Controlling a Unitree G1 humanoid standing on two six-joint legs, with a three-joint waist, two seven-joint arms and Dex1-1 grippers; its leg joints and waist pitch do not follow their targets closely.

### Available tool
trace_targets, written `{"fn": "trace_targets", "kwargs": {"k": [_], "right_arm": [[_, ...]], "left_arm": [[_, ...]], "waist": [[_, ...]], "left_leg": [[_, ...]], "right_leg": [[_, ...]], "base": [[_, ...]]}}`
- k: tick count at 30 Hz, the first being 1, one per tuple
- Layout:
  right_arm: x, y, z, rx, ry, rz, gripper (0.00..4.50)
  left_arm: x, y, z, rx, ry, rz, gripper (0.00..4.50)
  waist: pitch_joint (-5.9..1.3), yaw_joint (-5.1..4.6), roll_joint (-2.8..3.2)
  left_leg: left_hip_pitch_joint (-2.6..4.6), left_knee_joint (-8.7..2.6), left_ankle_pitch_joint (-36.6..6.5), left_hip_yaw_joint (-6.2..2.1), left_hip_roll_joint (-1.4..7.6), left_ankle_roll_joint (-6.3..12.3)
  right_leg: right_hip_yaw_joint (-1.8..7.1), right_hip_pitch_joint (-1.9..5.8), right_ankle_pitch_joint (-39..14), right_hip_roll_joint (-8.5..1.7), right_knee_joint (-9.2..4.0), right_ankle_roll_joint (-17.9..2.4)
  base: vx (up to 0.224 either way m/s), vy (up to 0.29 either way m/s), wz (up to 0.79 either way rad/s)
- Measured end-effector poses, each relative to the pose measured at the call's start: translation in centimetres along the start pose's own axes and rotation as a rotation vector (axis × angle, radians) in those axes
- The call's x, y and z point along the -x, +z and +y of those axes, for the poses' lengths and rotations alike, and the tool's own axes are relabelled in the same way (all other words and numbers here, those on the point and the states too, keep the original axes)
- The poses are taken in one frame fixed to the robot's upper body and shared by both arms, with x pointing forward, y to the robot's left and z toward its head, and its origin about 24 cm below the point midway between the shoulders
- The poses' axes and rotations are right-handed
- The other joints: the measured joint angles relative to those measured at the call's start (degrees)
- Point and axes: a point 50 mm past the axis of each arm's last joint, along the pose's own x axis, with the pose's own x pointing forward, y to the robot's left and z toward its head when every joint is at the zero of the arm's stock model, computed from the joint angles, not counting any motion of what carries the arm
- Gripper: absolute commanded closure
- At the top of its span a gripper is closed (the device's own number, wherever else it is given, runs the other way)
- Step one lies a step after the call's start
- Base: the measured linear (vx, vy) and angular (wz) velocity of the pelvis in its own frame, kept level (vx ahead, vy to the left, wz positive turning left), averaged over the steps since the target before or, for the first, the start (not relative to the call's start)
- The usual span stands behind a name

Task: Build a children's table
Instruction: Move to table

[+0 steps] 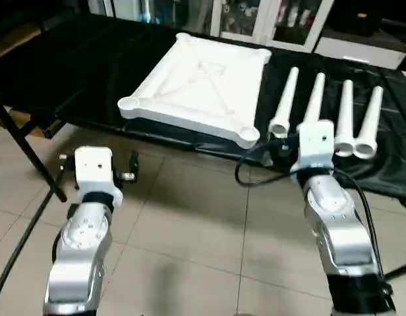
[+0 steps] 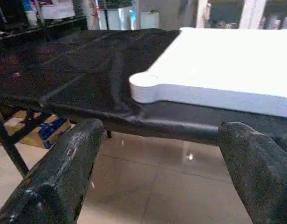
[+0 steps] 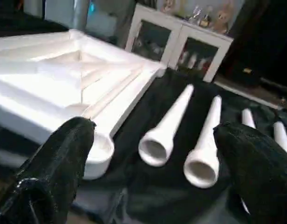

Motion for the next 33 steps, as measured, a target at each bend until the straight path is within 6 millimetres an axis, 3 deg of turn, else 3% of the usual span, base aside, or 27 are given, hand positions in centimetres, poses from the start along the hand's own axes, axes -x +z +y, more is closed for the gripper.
{"fn": "trace_targets", "kwargs": {"k": [6,9,10,11,13,14,15,16,17,18,19,20,21,22,23,24,25,26,27,28,29,30,31,32,33], "right_arm": [[-0.1,-0.3,-0.2,-0.058,0.011,0.020,0.00],[-0.2,-0.5,-0.1,-0.058,0.016,0.030,0.00],[-0.2,-0.5,0.0,-0.062,0.021,0.033,0.00],[-0.3,-0.6,0.4,-0.084,0.039,0.043,0.00],[-0.2,-0.4,1.2,-0.099,0.073,0.042,0.00],[-0.1,-0.5,1.4,-0.100,0.082,0.044,0.00],[-0.1,-0.7,1.2,-0.094,0.078,0.049,0.00],[0.0,-0.8,0.8,-0.086,0.069,0.053,0.00],[0.2,-1.4,0.1,-0.079,0.047,0.070,0.00],[0.3,-1.9,-0.5,-0.071,0.025,0.091,0.00],[0.4,-2.0,-0.8,-0.073,0.014,0.097,0.00],[0.2,-1.7,-0.7,-0.074,0.017,0.085,0.00],[0.1,-1.4,-0.6,-0.073,0.022,0.074,0.00],[0.0,-1.0,-0.5,-0.074,0.027,0.059,0.00],[0.0,-1.0,0.6,-0.091,0.056,0.058,0.00],[0.0,-0.8,1.4,-0.096,0.085,0.055,0.00],[0.0,-0.8,1.5,-0.094,0.091,0.054,0.00],[0.0,-0.8,1.4,-0.090,0.089,0.053,0.00],[-0.1,-0.7,1.3,-0.086,0.088,0.049,0.00],[-0.1,-0.6,1.2,-0.082,0.086,0.046,0.00],[-0.1,-0.7,0.8,-0.071,0.076,0.048,0.00],[-0.1,-0.8,0.2,-0.063,0.059,0.052,0.00],[0.0,-1.1,-0.2,-0.064,0.041,0.060,0.00],[0.0,-1.2,-0.8,-0.059,0.024,0.063,0.00],[0.0,-1.2,-1.0,-0.059,0.015,0.062,0.00]], "left_arm": [[-0.1,0.0,0.2,-0.003,0.007,0.006,0.09],[-0.2,0.1,0.2,-0.001,0.008,0.002,0.09],[-0.3,0.2,0.2,-0.001,0.008,0.001,0.09],[-0.3,0.1,0.3,-0.002,0.011,0.007,0.09],[-0.3,0.0,0.8,-0.008,0.029,0.010,0.09],[-0.3,0.2,0.9,-0.013,0.033,0.005,0.09],[-0.4,0.2,0.9,-0.012,0.033,0.006,0.09],[-0.4,0.3,0.5,0.000,0.026,0.002,0.09],[-0.7,0.5,-0.5,0.011,-0.009,-0.004,0.09],[-0.7,0.5,-1.1,0.016,-0.031,-0.004,0.09],[-0.7,0.5,-1.1,0.014,-0.035,-0.005,0.09],[-0.7,0.5,-0.9,0.010,-0.028,-0.006,0.09],[-0.7,0.5,-0.7,0.007,-0.023,-0.005,0.09],[-0.7,0.6,-0.5,0.002,-0.018,-0.009,0.09],[-0.5,0.3,0.2,-0.006,0.003,0.005,0.09],[-0.6,0.1,0.7,-0.011,0.023,0.013,0.09],[-0.6,0.2,0.9,-0.011,0.028,0.013,0.09],[-0.6,0.1,0.8,-0.010,0.028,0.014,0.09],[-0.6,0.2,0.8,-0.009,0.028,0.013,0.09],[-0.6,0.2,0.8,-0.009,0.027,0.012,0.09],[-0.6,0.2,0.6,-0.001,0.023,0.012,0.09],[-0.7,0.2,0.1,0.007,0.009,0.012,0.09],[-0.8,0.3,-0.6,0.012,-0.018,0.006,0.09],[-0.8,0.5,-0.9,0.013,-0.030,0.000,0.09],[-0.8,0.5,-0.9,0.011,-0.029,0.000,0.09]], "waist": [[-0.09,-0.06,-0.14],[-0.16,-0.05,-0.25],[-0.16,-0.08,-0.09],[-0.14,0.25,-0.31],[-0.08,0.17,-0.64],[0.03,0.04,-1.25],[-0.06,-0.10,-1.45],[-0.04,0.53,-1.47],[0.30,1.74,-0.80],[0.33,2.78,-0.50],[0.14,2.94,-0.12],[-0.03,3.21,0.31],[-0.18,3.23,1.30],[-0.15,3.07,3.10],[0.05,2.82,3.37],[-0.04,2.24,2.64],[-0.09,2.16,2.34],[-0.09,2.06,2.25],[-0.13,1.77,2.05],[-0.16,1.28,1.16],[-0.21,1.08,0.74],[-0.21,1.41,0.86],[-0.24,1.74,0.94],[-0.42,2.21,1.15],[-0.64,2.48,1.60]], "left_leg": [[0.30,0.42,-1.07,-0.43,-0.65,0.83],[0.18,0.55,-1.34,-0.84,-1.12,1.30],[0.46,0.57,-1.47,-0.87,-1.17,1.28],[1.88,0.18,-1.78,0.46,-0.99,0.41],[3.86,0.18,-2.70,2.43,-0.94,-0.57],[5.25,0.19,-3.52,4.08,-0.92,-1.35],[6.01,0.26,-4.01,4.64,-0.74,-1.91],[6.14,0.78,-4.51,4.55,-0.83,-2.42],[5.08,5.17,-5.15,1.25,-1.35,-1.62],[2.97,9.68,-5.07,-2.08,-1.70,-1.70],[-0.14,13.00,-4.61,-4.73,-2.33,-2.52],[-3.83,11.82,-3.55,-6.79,-2.14,-4.04],[-5.42,7.09,-2.44,-7.49,-0.92,-4.92],[-6.35,4.35,1.52,-8.04,0.54,-3.45],[-5.97,5.00,2.97,-8.19,1.02,-1.74],[-5.59,4.90,2.70,-8.14,0.55,-1.39],[-5.20,4.68,2.58,-8.01,0.20,-1.24],[-4.47,4.08,2.57,-7.80,-0.11,-1.21],[-4.00,3.70,2.58,-7.55,-0.44,-1.21],[-3.41,3.30,2.58,-7.07,-1.10,-1.22],[-2.72,2.76,2.53,-6.24,-1.01,-1.15],[-2.75,2.30,2.09,-5.61,-1.06,0.02],[-2.90,2.98,1.05,-5.47,-1.04,2.03],[-3.56,4.15,0.77,-5.46,-1.07,2.62],[-3.86,3.70,0.87,-5.46,-0.88,2.75]], "right_leg": [[0.30,0.04,-1.60,-0.26,1.02,-2.53],[0.32,0.25,-1.97,-0.61,1.07,-2.64],[0.39,0.32,-2.09,-0.61,1.03,-2.78],[0.94,-0.03,-2.58,-0.29,1.92,-3.58],[-0.07,-0.71,-3.08,-1.37,4.26,-4.20],[-0.14,-1.19,-3.31,-1.66,4.82,-3.82],[0.66,-0.87,-3.52,-1.34,4.85,-2.82],[2.25,0.04,-3.60,-0.45,4.61,-1.81],[4.75,0.67,-3.22,1.61,4.10,0.41],[5.50,1.41,-3.03,2.48,3.39,0.54],[5.38,2.08,-2.80,2.65,2.68,0.73],[4.78,2.51,-2.76,2.83,2.31,0.77],[3.81,3.07,-3.01,3.59,2.24,0.56],[2.51,3.58,-3.62,4.52,2.61,1.18],[0.54,3.44,-5.37,3.74,4.83,-0.04],[0.06,3.13,-6.18,2.66,6.67,-1.00],[-0.14,2.55,-6.32,2.34,7.67,-0.98],[-0.15,2.17,-6.22,2.12,7.64,-0.81],[-0.17,1.78,-5.94,1.74,7.00,-0.42],[0.08,1.77,-4.74,0.89,5.69,1.15],[0.20,2.26,-4.52,0.53,5.45,2.77],[0.35,3.27,-4.54,0.58,4.34,2.87],[0.40,3.76,-4.35,0.61,3.40,2.79],[0.34,4.30,-4.25,0.72,2.46,2.69],[0.14,4.81,-4.21,1.16,1.80,2.62]], "base": [[0.073,0.033,0.06],[0.000,0.000,0.00],[0.000,0.000,0.00],[0.000,0.000,0.00],[0.041,-0.010,-0.49],[0.049,-0.019,-0.56],[0.065,-0.026,-0.55],[0.138,0.019,-0.48],[0.138,0.019,-0.48],[0.151,0.058,-0.45],[0.081,0.040,-0.22],[0.081,0.040,-0.22],[0.060,0.031,0.08],[0.000,0.000,0.00],[0.000,0.000,0.00],[0.072,0.031,0.00],[0.095,0.013,0.14],[0.095,0.013,0.14],[0.071,-0.003,0.02],[0.072,-0.057,0.06],[0.072,-0.057,0.06],[0.125,-0.070,0.11],[0.137,-0.036,0.07],[0.137,-0.036,0.07],[0.115,-0.025,0.06]]}}
